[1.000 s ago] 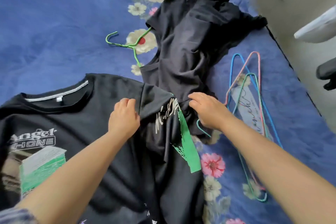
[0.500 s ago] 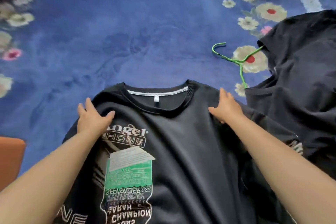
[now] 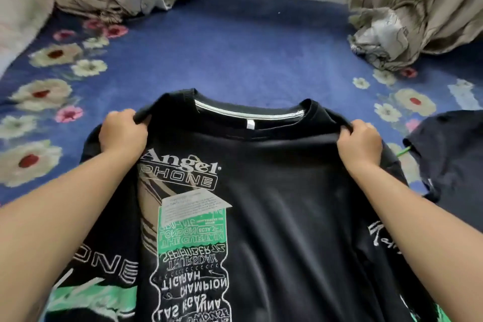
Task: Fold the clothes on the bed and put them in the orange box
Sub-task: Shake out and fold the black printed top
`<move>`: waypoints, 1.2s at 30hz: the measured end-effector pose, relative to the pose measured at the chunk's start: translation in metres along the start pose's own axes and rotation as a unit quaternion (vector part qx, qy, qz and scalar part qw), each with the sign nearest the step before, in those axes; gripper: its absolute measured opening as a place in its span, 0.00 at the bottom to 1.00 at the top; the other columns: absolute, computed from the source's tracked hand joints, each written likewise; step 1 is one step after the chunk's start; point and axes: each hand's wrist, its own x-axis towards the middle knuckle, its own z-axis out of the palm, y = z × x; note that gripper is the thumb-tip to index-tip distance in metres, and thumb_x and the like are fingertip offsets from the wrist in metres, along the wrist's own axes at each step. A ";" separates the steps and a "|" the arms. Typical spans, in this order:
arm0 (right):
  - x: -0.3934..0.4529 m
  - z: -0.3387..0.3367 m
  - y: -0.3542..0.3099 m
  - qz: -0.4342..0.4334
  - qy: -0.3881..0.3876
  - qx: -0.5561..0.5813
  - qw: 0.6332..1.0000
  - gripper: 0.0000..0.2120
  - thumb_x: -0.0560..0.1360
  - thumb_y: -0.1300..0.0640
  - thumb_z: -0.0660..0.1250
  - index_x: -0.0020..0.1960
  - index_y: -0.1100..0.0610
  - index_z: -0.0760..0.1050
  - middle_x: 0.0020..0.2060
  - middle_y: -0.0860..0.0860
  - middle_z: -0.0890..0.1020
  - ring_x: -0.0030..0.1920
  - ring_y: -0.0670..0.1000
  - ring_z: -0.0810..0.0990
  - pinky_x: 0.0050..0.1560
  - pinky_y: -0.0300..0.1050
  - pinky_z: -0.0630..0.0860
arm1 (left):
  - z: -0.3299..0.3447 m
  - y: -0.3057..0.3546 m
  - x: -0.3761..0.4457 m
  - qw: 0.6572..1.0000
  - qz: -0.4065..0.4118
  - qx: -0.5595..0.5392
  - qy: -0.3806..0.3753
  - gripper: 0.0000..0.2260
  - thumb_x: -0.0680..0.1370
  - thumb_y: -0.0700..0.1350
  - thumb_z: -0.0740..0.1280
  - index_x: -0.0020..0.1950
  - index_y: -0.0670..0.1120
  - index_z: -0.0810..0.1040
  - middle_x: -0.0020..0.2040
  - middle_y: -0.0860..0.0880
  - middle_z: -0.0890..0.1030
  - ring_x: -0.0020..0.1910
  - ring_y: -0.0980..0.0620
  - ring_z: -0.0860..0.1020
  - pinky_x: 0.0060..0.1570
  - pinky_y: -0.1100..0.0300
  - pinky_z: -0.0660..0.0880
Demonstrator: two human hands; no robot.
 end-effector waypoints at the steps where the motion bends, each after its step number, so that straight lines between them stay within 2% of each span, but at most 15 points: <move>1: 0.012 -0.002 -0.017 -0.019 -0.011 0.011 1.000 0.15 0.79 0.60 0.57 0.62 0.68 0.68 0.61 0.66 0.70 0.60 0.63 0.70 0.56 0.49 0.63 | -0.010 0.010 0.020 1.000 0.002 -0.004 0.006 0.14 0.78 0.43 0.63 0.58 0.33 0.72 0.59 0.30 0.70 0.57 0.32 0.71 0.52 0.47 0.66; 3: 0.028 0.001 -0.036 -0.041 -0.100 0.026 0.994 0.26 0.79 0.60 0.59 0.74 0.62 0.54 0.71 0.62 0.58 0.69 0.60 0.62 0.64 0.48 0.60 | -0.015 0.023 0.043 0.999 -0.017 -0.016 -0.049 0.26 0.76 0.44 0.66 0.70 0.38 0.61 0.69 0.34 0.59 0.63 0.34 0.68 0.61 0.48 0.65; 5: 0.033 0.016 -0.043 -0.047 -0.185 0.006 0.982 0.34 0.78 0.59 0.59 0.76 0.56 0.43 0.75 0.59 0.46 0.74 0.58 0.54 0.69 0.47 0.56 | -0.003 0.023 0.047 0.993 -0.019 -0.010 -0.114 0.36 0.75 0.43 0.67 0.76 0.47 0.49 0.75 0.39 0.45 0.68 0.35 0.64 0.66 0.49 0.62; 7: 0.023 0.035 -0.037 -0.076 -0.222 -0.033 0.972 0.32 0.78 0.58 0.59 0.77 0.55 0.45 0.76 0.58 0.45 0.75 0.57 0.53 0.69 0.45 0.56 | 0.022 0.013 0.032 0.989 0.023 0.033 -0.144 0.36 0.75 0.42 0.66 0.77 0.50 0.47 0.76 0.40 0.40 0.72 0.36 0.57 0.69 0.49 0.59; 11: -0.025 0.088 0.001 -0.144 -0.299 -0.211 0.920 0.27 0.80 0.51 0.55 0.76 0.53 0.51 0.76 0.56 0.48 0.74 0.57 0.52 0.72 0.50 0.56 | 0.088 -0.018 -0.025 0.955 0.070 0.147 -0.250 0.30 0.79 0.53 0.59 0.76 0.49 0.50 0.77 0.43 0.43 0.75 0.42 0.44 0.72 0.44 0.50; 13: -0.048 0.102 0.021 -0.201 -0.250 -0.274 0.907 0.25 0.80 0.51 0.53 0.75 0.56 0.55 0.75 0.58 0.53 0.73 0.60 0.55 0.70 0.55 0.57 | 0.106 -0.033 -0.050 0.948 0.083 0.187 -0.244 0.28 0.80 0.56 0.53 0.77 0.50 0.47 0.77 0.44 0.42 0.75 0.43 0.41 0.72 0.43 0.44; 14: -0.059 0.105 0.030 -0.227 -0.211 -0.270 0.912 0.24 0.79 0.54 0.55 0.72 0.61 0.62 0.72 0.62 0.61 0.70 0.63 0.62 0.66 0.59 0.63 | 0.110 -0.041 -0.062 0.948 0.093 0.202 -0.229 0.28 0.80 0.57 0.51 0.77 0.50 0.46 0.77 0.44 0.42 0.75 0.44 0.40 0.72 0.44 0.43; 16: -0.079 0.110 0.050 -0.263 -0.166 -0.248 0.917 0.22 0.72 0.55 0.58 0.60 0.67 0.75 0.59 0.67 0.76 0.57 0.68 0.77 0.51 0.63 0.75 | 0.113 -0.054 -0.080 0.953 0.106 0.209 -0.191 0.27 0.81 0.56 0.50 0.77 0.49 0.46 0.77 0.44 0.43 0.76 0.45 0.41 0.72 0.45 0.42; 17: -0.089 0.109 0.060 -0.270 -0.148 -0.246 0.919 0.22 0.71 0.55 0.56 0.56 0.68 0.77 0.56 0.66 0.78 0.53 0.67 0.79 0.47 0.62 0.77 | 0.114 -0.060 -0.089 0.956 0.110 0.208 -0.177 0.27 0.81 0.56 0.49 0.77 0.49 0.46 0.77 0.44 0.43 0.76 0.45 0.41 0.72 0.45 0.42; 24: -0.166 0.095 0.103 -0.249 -0.128 -0.200 0.939 0.23 0.71 0.56 0.53 0.53 0.69 0.78 0.54 0.66 0.79 0.53 0.65 0.80 0.48 0.58 0.78 | 0.102 -0.087 -0.148 0.975 0.074 0.146 -0.149 0.26 0.80 0.51 0.56 0.76 0.43 0.55 0.76 0.40 0.52 0.75 0.44 0.50 0.72 0.50 0.46; 27: -0.194 0.076 0.125 -0.199 -0.109 -0.135 0.964 0.23 0.70 0.55 0.54 0.52 0.70 0.78 0.52 0.66 0.79 0.52 0.65 0.80 0.53 0.53 0.75 | 0.093 -0.105 -0.180 0.979 0.068 0.146 -0.127 0.26 0.76 0.43 0.67 0.71 0.36 0.64 0.69 0.33 0.65 0.67 0.34 0.65 0.64 0.40 0.61; 29: -0.223 0.052 0.145 -0.063 -0.092 -0.070 0.991 0.20 0.72 0.56 0.58 0.54 0.70 0.76 0.52 0.66 0.79 0.53 0.66 0.78 0.55 0.53 0.71 | 0.086 -0.115 -0.214 0.981 0.017 0.145 -0.128 0.28 0.68 0.40 0.74 0.65 0.33 0.71 0.58 0.29 0.73 0.53 0.30 0.74 0.49 0.36 0.69; 30: -0.239 0.041 0.157 0.030 -0.077 -0.044 0.996 0.18 0.73 0.58 0.62 0.56 0.71 0.74 0.53 0.67 0.78 0.54 0.67 0.76 0.57 0.53 0.68 | 0.081 -0.116 -0.233 0.981 -0.031 0.136 -0.135 0.27 0.67 0.40 0.75 0.63 0.33 0.72 0.55 0.29 0.73 0.51 0.30 0.74 0.46 0.37 0.69; 32: -0.272 0.019 0.172 0.181 -0.093 -0.034 0.978 0.18 0.73 0.60 0.69 0.56 0.72 0.74 0.52 0.69 0.77 0.55 0.67 0.74 0.58 0.56 0.67 | 0.069 -0.111 -0.265 0.972 -0.134 0.111 -0.156 0.23 0.72 0.43 0.71 0.61 0.32 0.71 0.55 0.30 0.71 0.54 0.33 0.70 0.50 0.39 0.67; 36: -0.306 -0.003 0.172 0.206 -0.235 -0.036 0.949 0.09 0.77 0.57 0.64 0.44 0.63 0.73 0.47 0.67 0.79 0.53 0.65 0.76 0.48 0.51 0.68 | 0.058 -0.107 -0.283 0.938 -0.240 0.139 -0.208 0.23 0.79 0.52 0.59 0.65 0.35 0.66 0.64 0.34 0.68 0.64 0.37 0.65 0.61 0.45 0.64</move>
